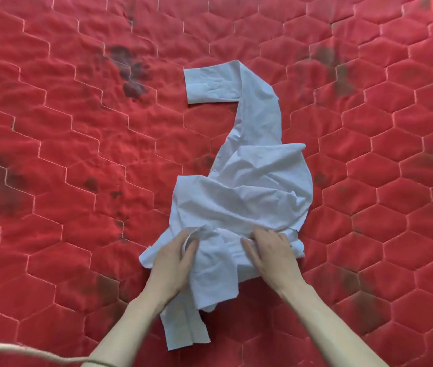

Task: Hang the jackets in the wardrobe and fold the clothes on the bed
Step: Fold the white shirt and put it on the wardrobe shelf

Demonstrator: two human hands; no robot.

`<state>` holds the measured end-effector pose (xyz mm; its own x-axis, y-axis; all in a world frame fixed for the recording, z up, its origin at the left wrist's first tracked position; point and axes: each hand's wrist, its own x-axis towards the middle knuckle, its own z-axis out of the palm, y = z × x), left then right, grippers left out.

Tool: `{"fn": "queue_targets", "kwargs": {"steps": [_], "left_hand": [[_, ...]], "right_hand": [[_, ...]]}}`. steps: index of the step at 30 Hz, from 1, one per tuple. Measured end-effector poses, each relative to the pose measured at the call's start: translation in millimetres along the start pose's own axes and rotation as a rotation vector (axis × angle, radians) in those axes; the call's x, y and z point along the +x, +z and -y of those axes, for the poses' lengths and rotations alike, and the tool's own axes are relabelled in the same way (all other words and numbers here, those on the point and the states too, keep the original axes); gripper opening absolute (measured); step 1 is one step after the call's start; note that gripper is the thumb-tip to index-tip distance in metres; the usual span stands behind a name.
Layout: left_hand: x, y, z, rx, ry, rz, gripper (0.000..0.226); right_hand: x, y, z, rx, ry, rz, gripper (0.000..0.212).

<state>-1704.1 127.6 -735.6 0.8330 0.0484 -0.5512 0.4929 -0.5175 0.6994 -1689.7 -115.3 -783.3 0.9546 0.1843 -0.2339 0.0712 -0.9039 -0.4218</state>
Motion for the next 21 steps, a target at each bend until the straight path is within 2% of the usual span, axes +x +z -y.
{"fn": "queue_targets", "kwargs": {"steps": [3,9,14,16,18,21], "left_hand": [[-5,-18,-36,-0.144,-0.011,-0.123,0.038],[-38,-76,-162,-0.369,0.09,-0.306,0.039],[-90,-146,-282,-0.41,0.28,-0.416,0.043],[-109,-173,-317,-0.381,0.323,-0.484,0.041],[-123,-199,-348,-0.361,0.377,-0.554,0.033],[-138,-229,-395,-0.285,0.457,-0.649,0.031]], "right_hand": [[-3,-37,15,0.064,-0.058,-0.114,0.033],[-24,-159,65,0.03,-0.116,-0.38,0.045],[-47,-282,88,0.004,-0.245,-0.35,0.026],[-57,-330,100,0.115,-0.134,-0.356,0.013],[-63,-371,108,0.291,0.043,-0.371,0.014],[-61,-433,119,0.438,0.143,-0.442,0.017]]}}
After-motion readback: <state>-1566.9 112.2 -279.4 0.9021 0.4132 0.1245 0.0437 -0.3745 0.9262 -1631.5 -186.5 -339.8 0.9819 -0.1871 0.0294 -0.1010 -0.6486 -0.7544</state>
